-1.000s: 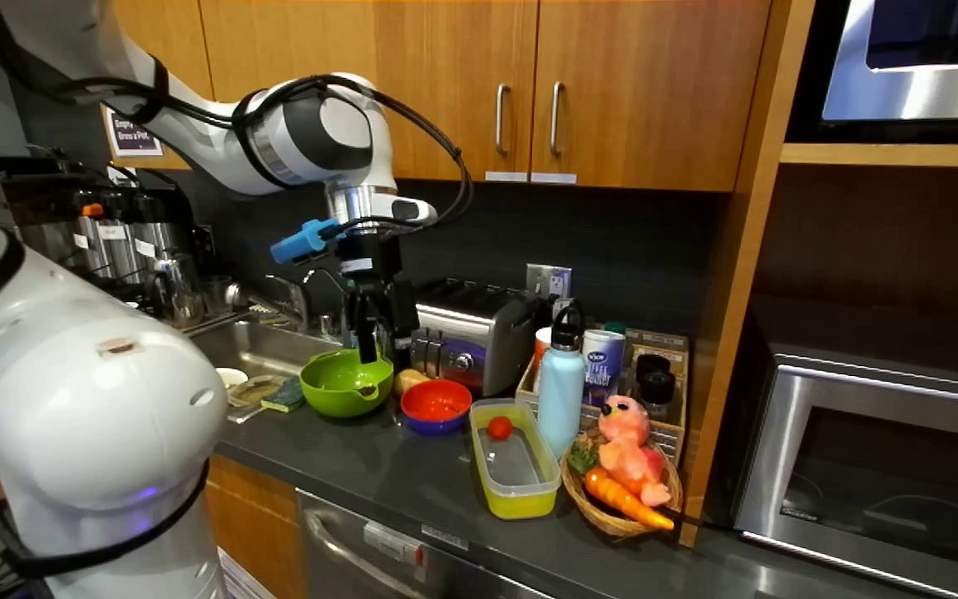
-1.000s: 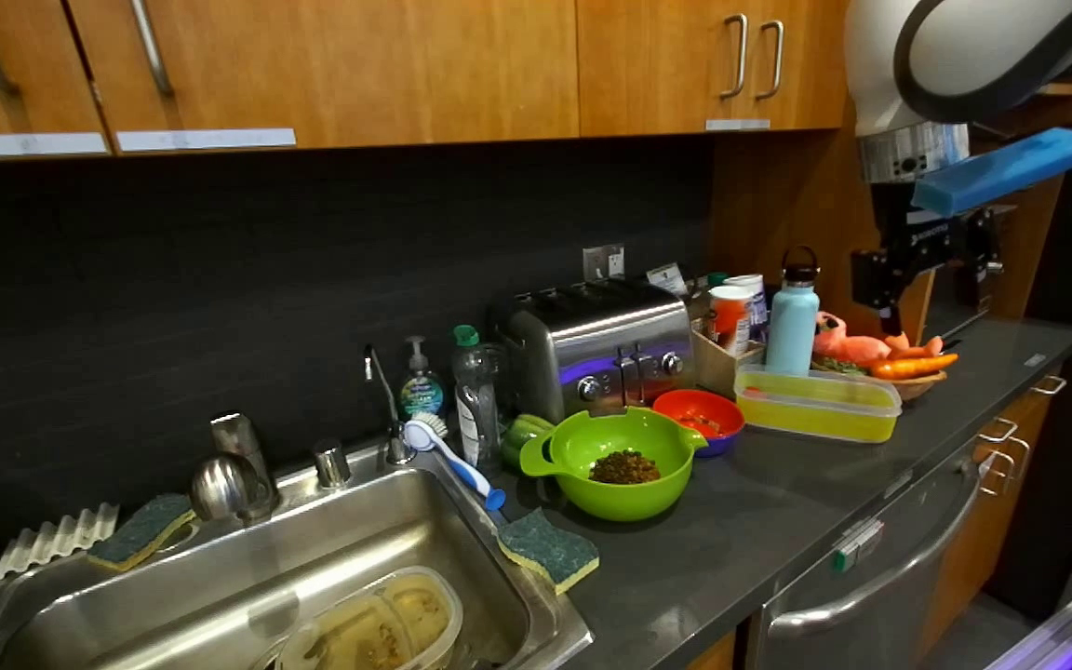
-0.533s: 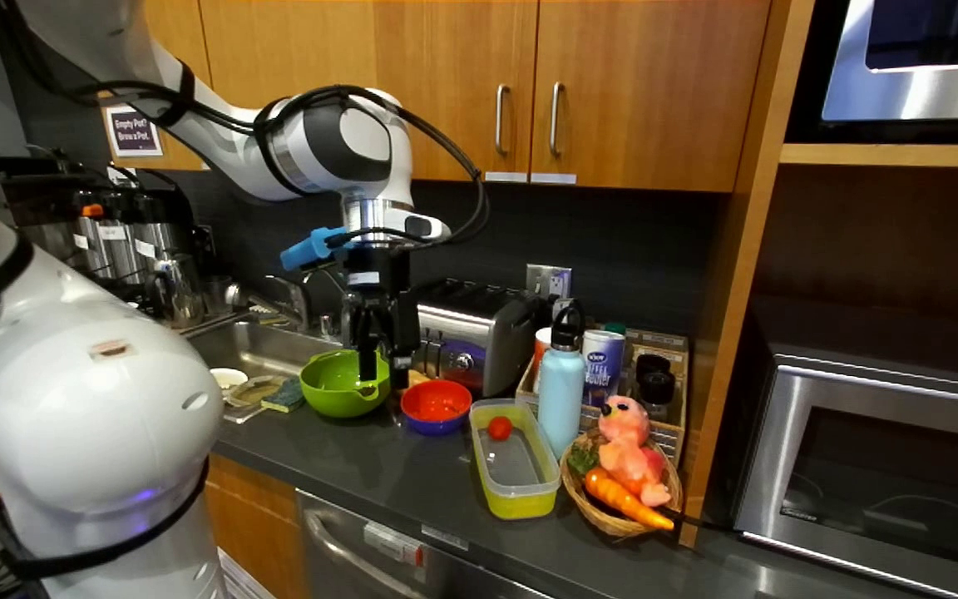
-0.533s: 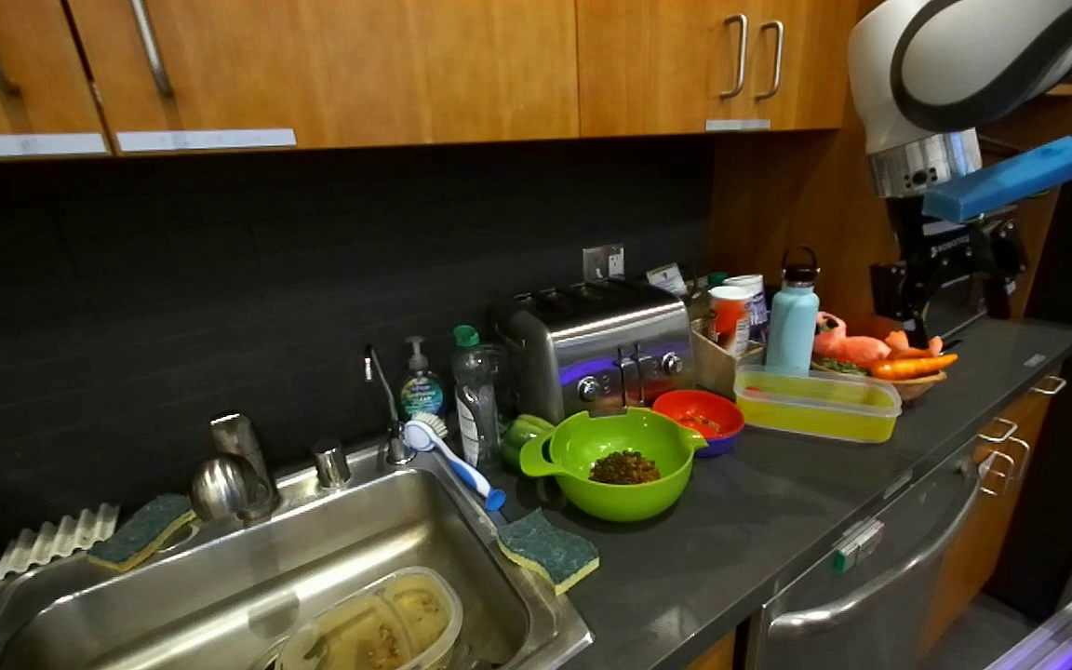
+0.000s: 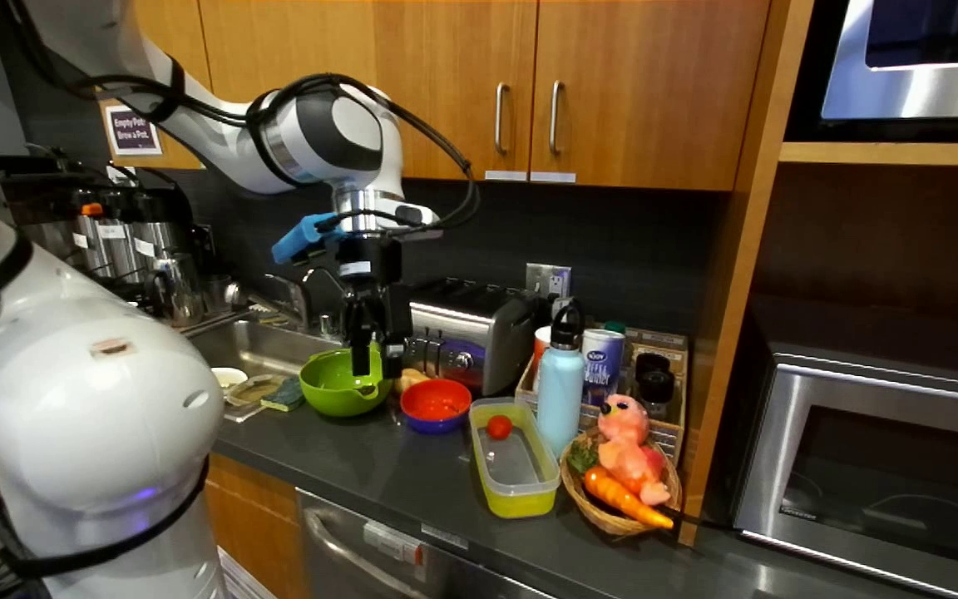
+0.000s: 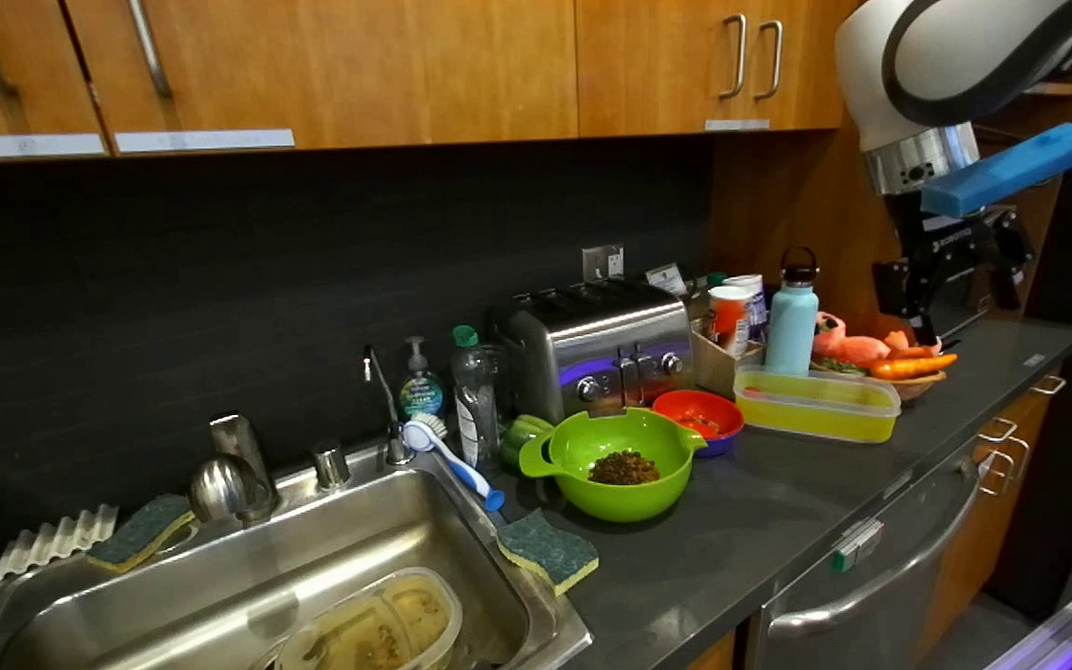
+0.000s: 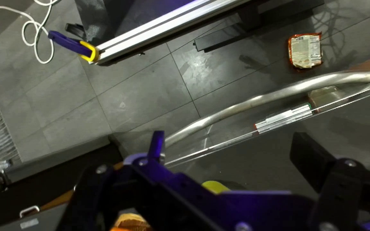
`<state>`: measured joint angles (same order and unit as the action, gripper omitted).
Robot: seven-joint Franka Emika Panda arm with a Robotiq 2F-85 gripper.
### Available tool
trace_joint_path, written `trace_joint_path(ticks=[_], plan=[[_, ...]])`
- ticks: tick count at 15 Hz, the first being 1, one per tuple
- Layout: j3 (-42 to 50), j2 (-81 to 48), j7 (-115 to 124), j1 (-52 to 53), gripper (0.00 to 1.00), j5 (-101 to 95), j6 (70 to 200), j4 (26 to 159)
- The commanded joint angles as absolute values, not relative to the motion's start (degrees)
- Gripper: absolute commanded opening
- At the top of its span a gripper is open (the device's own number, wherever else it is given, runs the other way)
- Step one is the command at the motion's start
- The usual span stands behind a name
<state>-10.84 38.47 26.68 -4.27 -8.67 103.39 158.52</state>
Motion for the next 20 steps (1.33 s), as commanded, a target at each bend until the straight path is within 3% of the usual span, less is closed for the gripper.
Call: trace_joint_path(ticks=[1, 10, 20], plan=[[-11.94, 38.32, 27.69, -2.61, 1.00, -9.02, 102.71, 157.63], [-13.66, 37.81, 28.80, -1.40, 1.00, -9.25, 101.94, 156.69], [-12.85, 20.06, 56.08, -4.80, 1.00, -3.93, 117.75, 146.34]])
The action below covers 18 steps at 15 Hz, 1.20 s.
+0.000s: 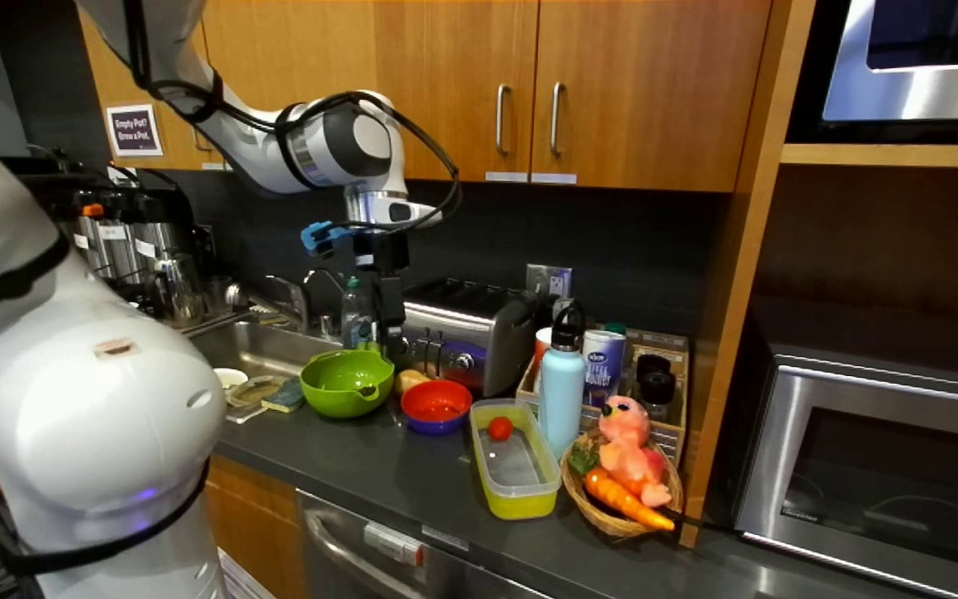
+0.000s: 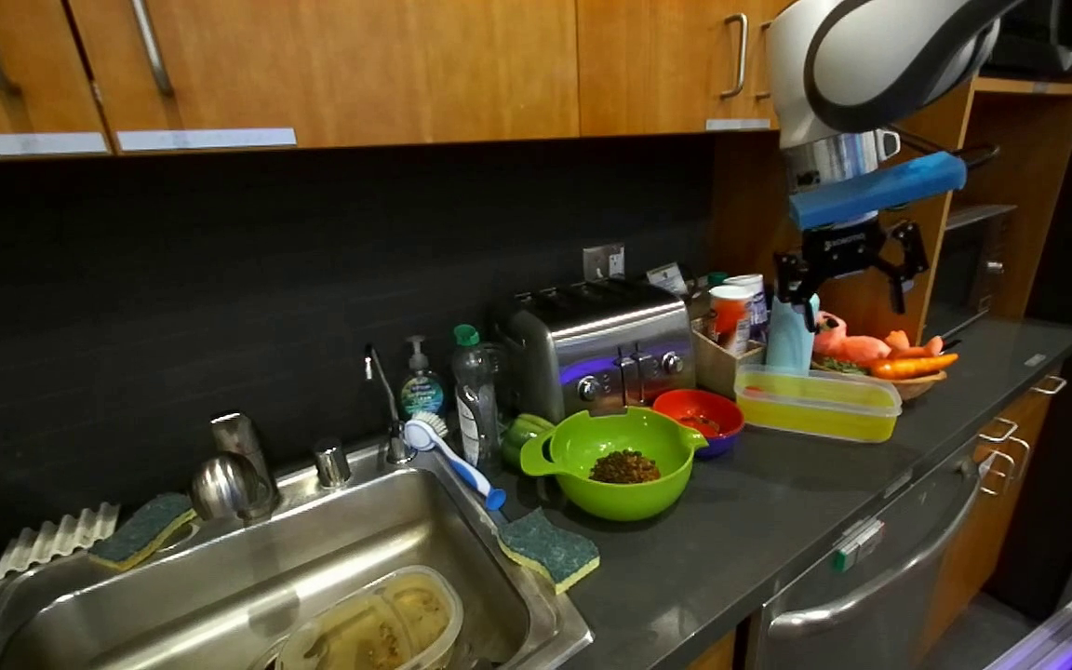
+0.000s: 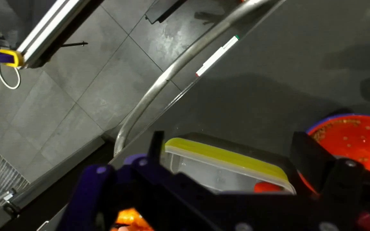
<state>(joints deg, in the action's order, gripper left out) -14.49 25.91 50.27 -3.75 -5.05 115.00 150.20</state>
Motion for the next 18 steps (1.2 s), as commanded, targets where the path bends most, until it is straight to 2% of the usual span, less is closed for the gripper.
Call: trace_joint_path(ticks=[1, 18], plan=[[-12.11, 18.30, 58.24, -5.16, 1.00, -4.02, 119.08, 145.62], [0.25, 4.95, 82.34, -6.12, 1.00, 5.90, 128.99, 148.37]])
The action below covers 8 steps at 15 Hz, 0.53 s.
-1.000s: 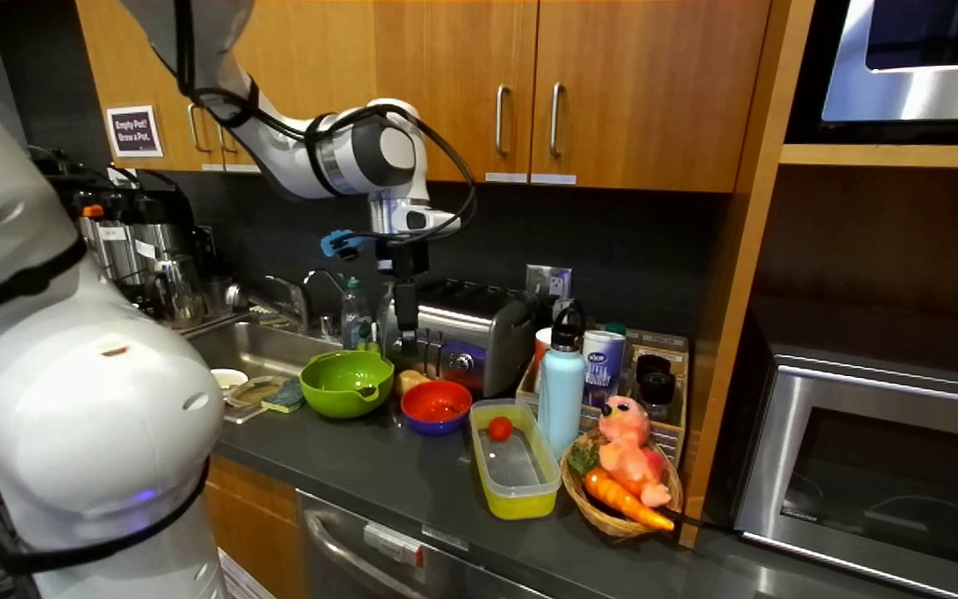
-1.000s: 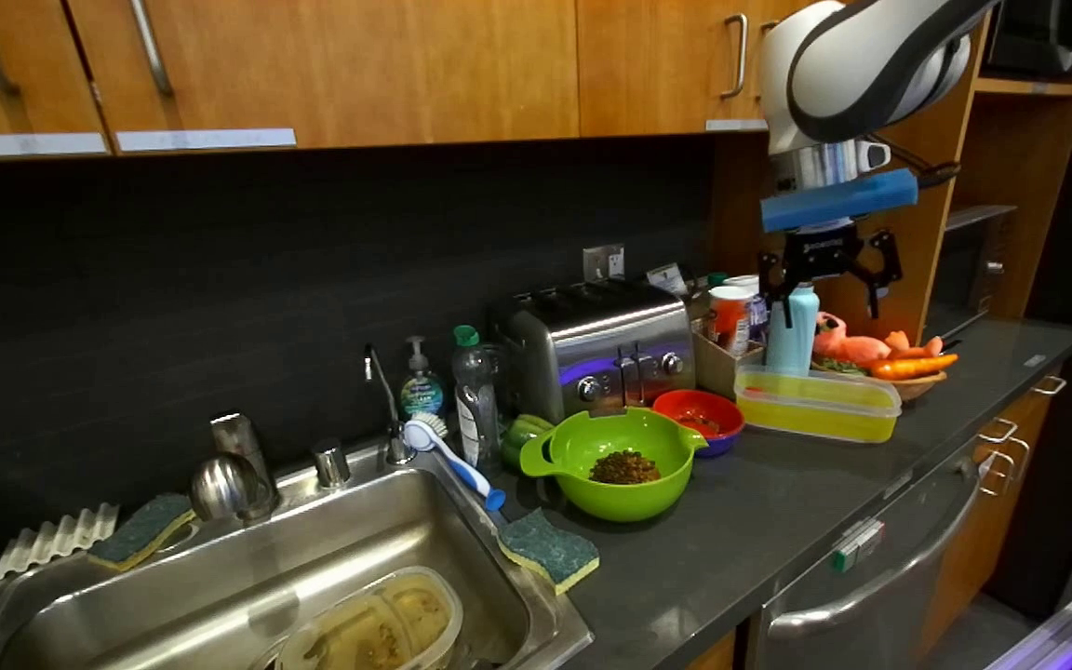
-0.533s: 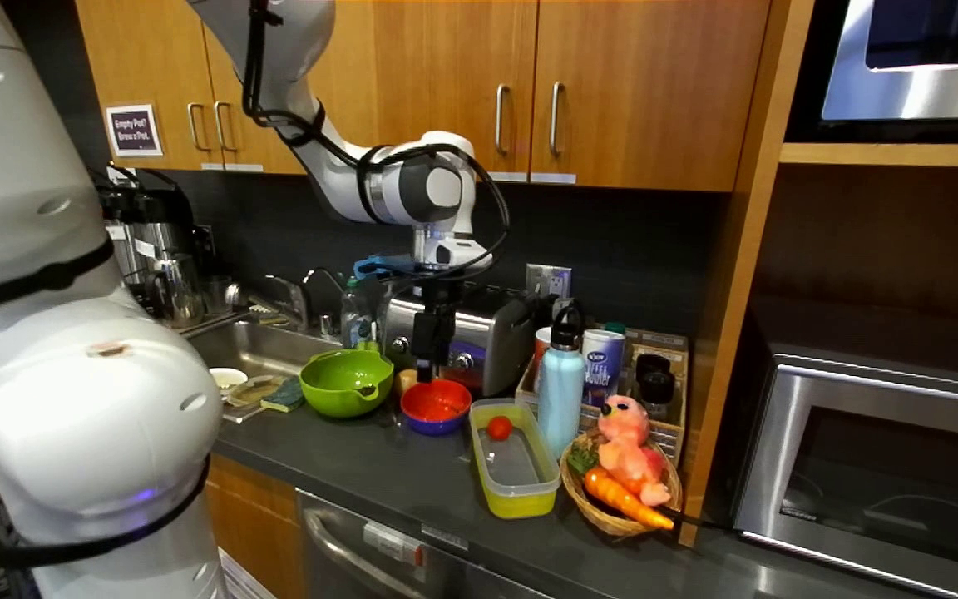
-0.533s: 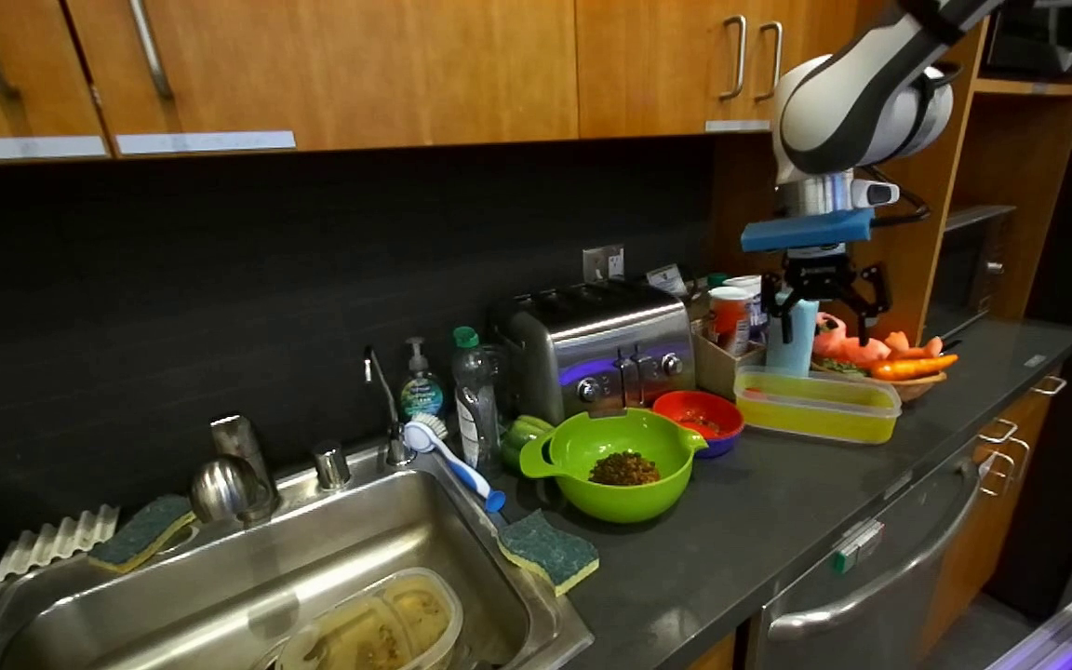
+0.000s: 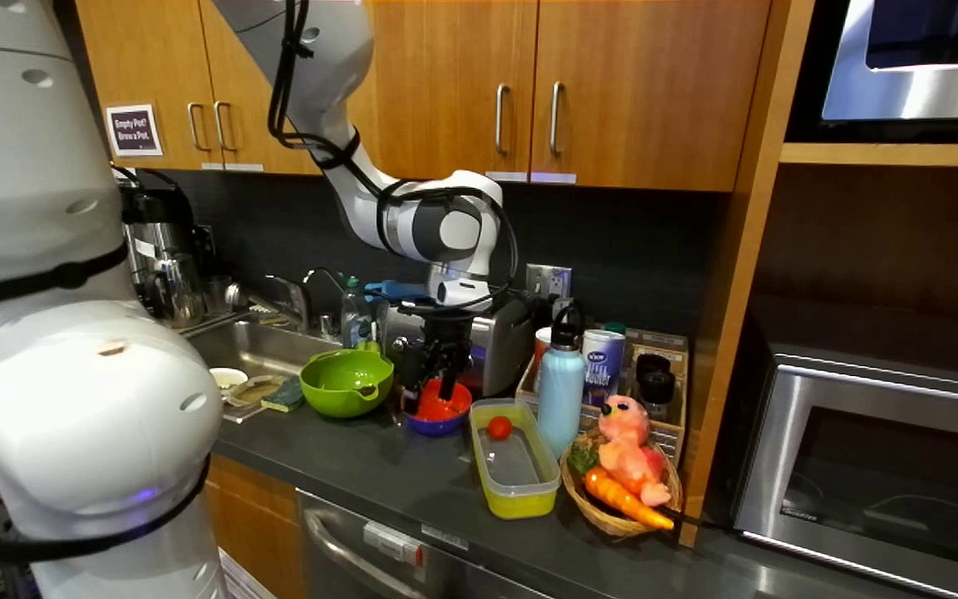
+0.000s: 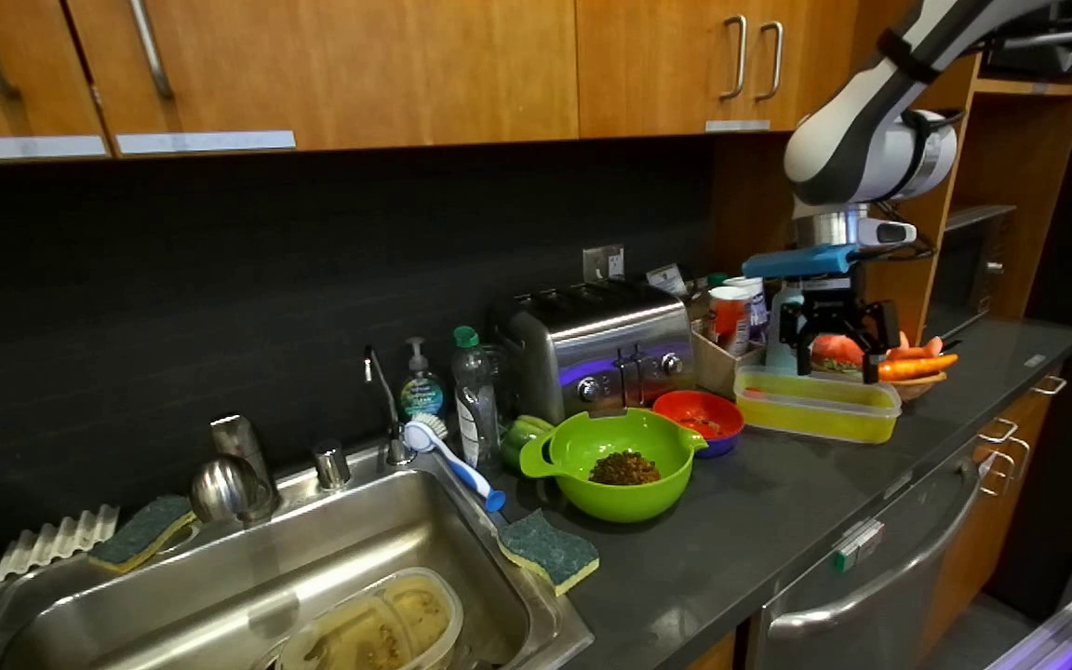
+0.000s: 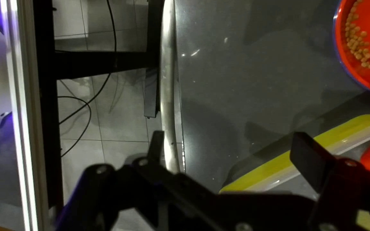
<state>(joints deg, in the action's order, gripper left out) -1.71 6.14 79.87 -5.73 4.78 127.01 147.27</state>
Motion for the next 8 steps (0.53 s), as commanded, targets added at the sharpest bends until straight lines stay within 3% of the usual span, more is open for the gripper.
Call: trace_joint_path(ticks=[1, 8], plan=[[1.32, 4.99, 82.40, -6.54, 1.00, 6.31, 129.56, 148.89], [5.31, 5.22, 82.38, -7.98, 1.00, 7.75, 133.07, 149.67]])
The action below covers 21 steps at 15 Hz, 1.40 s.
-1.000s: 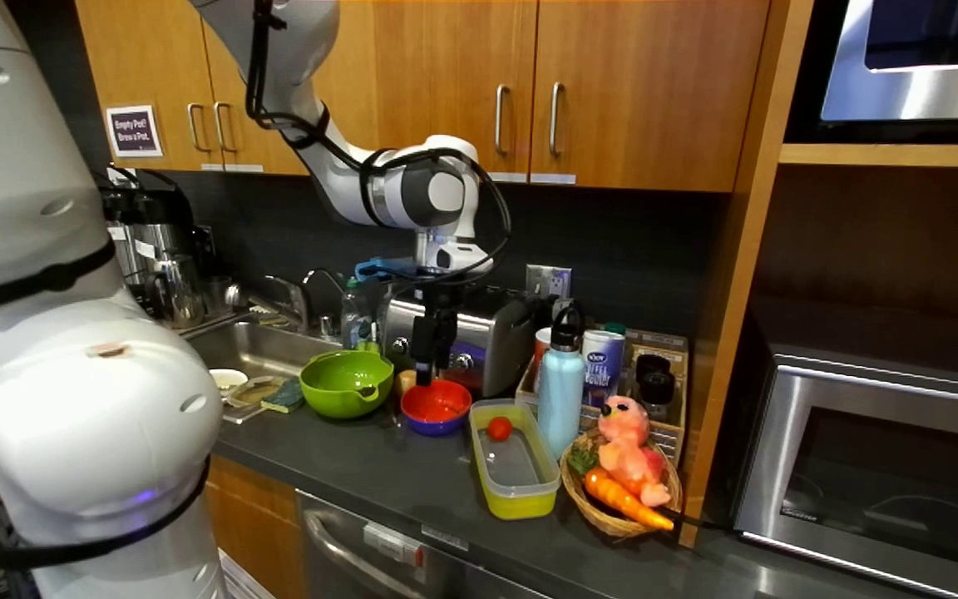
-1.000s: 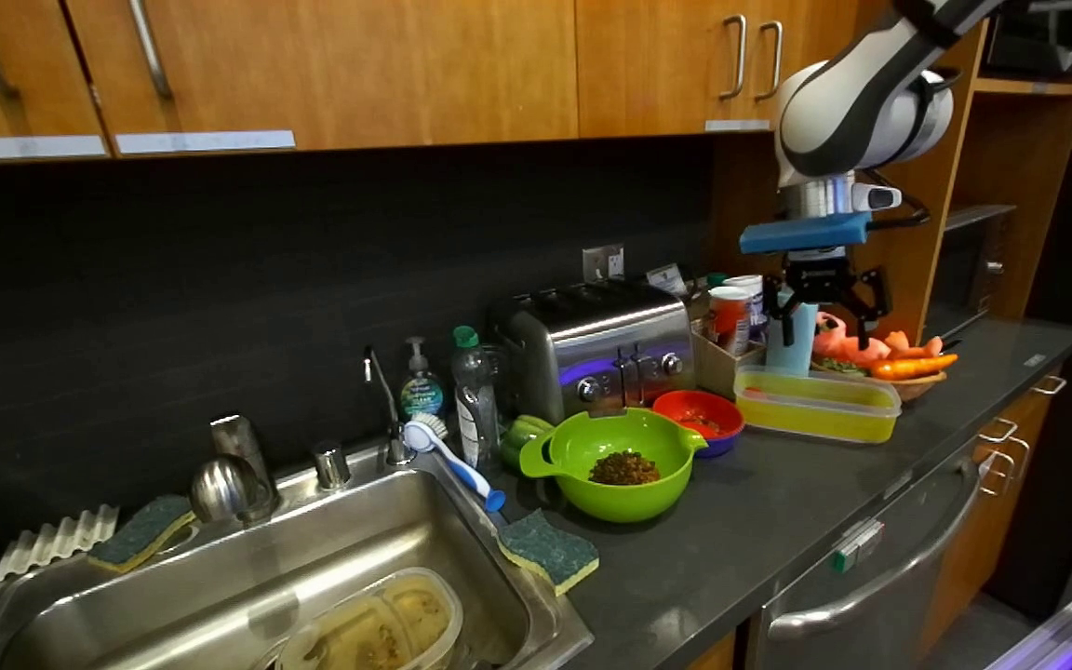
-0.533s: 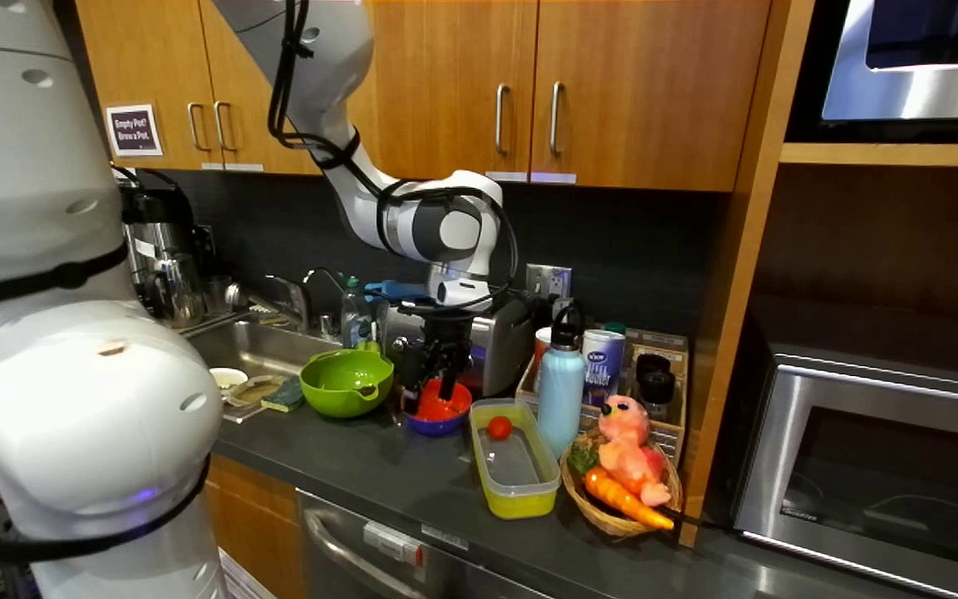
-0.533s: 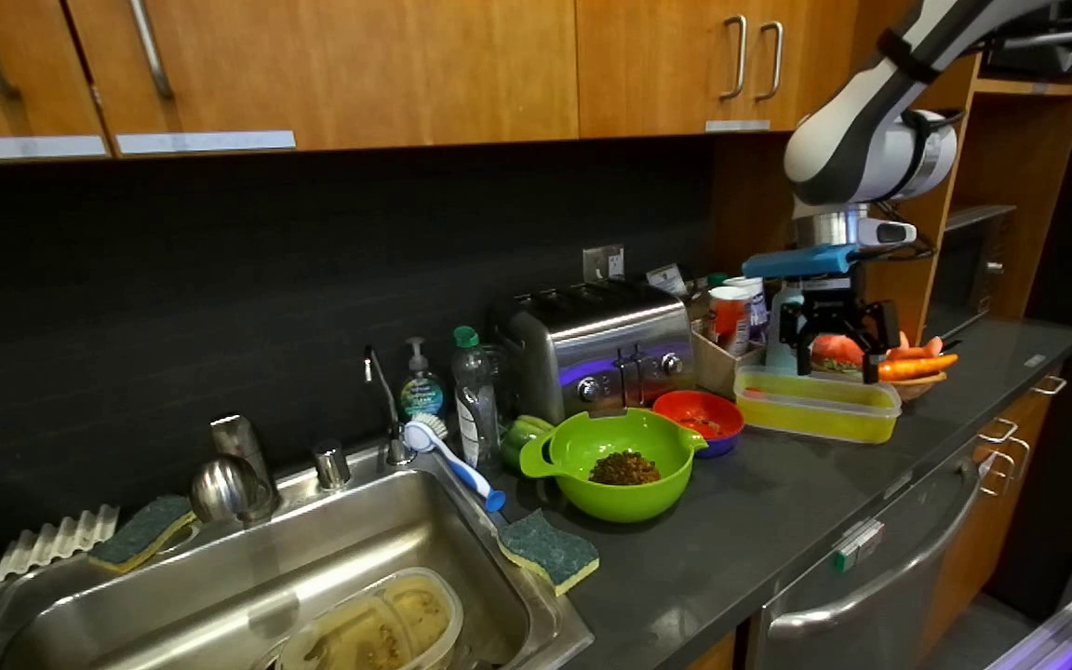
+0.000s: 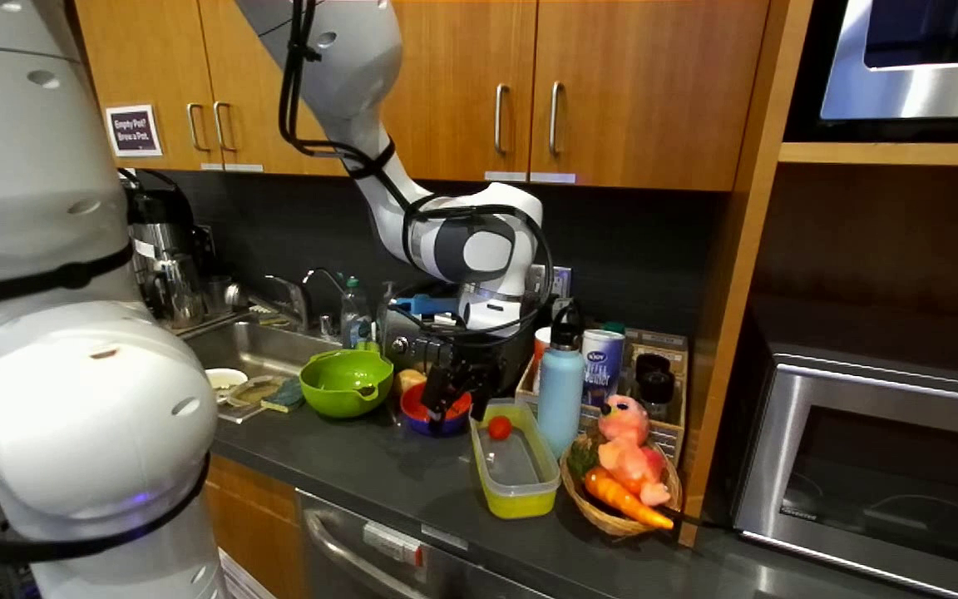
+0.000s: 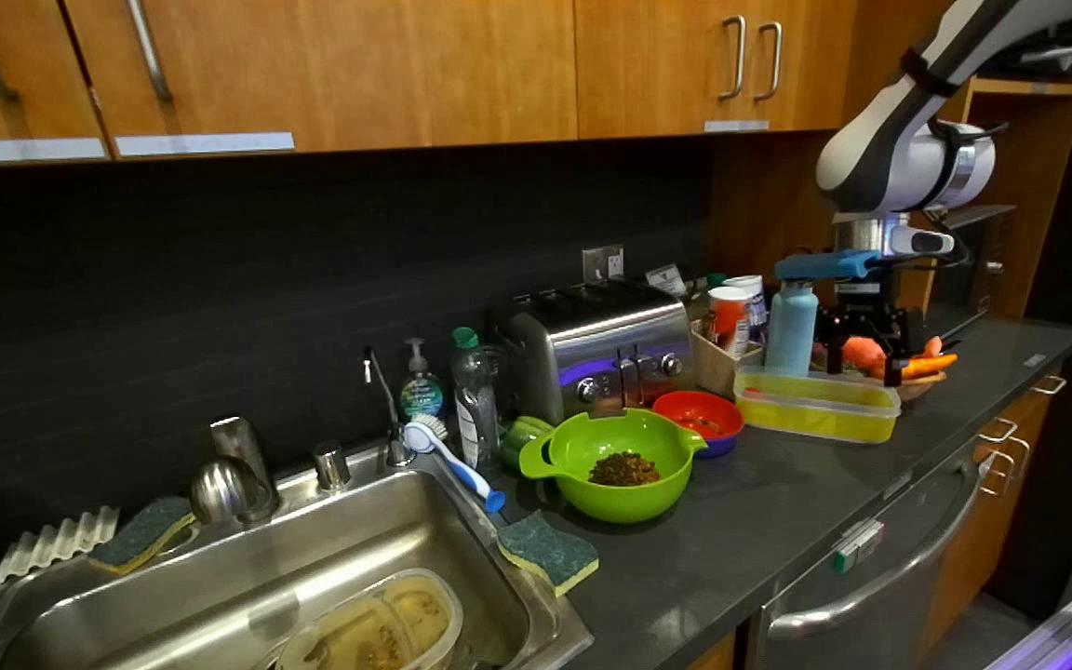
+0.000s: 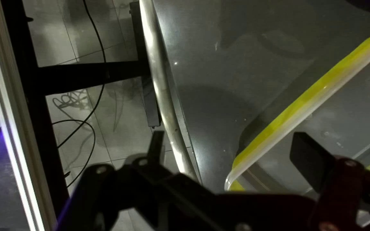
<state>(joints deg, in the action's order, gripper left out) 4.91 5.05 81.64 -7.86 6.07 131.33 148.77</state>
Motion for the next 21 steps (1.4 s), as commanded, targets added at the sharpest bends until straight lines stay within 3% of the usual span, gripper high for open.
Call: trace_joint_path(ticks=[1, 16, 21], plan=[[5.35, 4.68, 82.37, -7.82, 1.00, 8.10, 133.29, 149.73], [6.70, -2.31, 83.41, -7.38, 1.00, 9.33, 133.44, 148.97], [7.81, -1.43, 90.58, -7.38, 1.00, 0.04, 145.22, 149.46]])
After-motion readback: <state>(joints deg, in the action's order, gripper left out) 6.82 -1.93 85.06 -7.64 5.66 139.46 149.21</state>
